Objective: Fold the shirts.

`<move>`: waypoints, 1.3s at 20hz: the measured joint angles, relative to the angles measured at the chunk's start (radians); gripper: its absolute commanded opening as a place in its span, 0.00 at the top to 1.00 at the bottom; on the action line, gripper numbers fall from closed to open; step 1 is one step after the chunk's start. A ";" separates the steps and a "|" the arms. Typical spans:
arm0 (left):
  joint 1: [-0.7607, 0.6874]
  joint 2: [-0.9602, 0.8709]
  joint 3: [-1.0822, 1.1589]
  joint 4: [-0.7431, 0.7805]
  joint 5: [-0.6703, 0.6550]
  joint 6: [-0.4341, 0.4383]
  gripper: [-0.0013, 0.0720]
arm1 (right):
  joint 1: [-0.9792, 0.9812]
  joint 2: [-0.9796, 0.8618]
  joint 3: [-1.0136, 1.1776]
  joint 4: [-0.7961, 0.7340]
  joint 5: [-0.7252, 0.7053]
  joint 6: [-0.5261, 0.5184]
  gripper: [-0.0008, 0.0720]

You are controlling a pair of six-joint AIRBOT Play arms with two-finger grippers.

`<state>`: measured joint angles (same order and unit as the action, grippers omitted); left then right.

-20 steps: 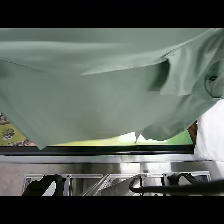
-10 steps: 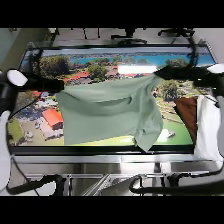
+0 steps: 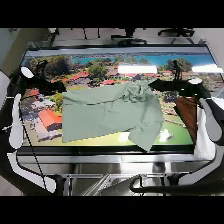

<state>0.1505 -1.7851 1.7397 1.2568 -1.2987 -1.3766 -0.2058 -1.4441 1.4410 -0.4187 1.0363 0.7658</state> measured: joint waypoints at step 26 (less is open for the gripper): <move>0.107 0.336 -0.957 -0.227 0.102 0.071 0.36 | -0.135 0.322 -0.655 -0.420 0.114 0.312 0.34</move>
<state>0.2573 -1.4490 0.7826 1.0302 -1.1969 -1.3056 -0.3412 -1.1225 0.7856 -0.8383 1.1500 1.0779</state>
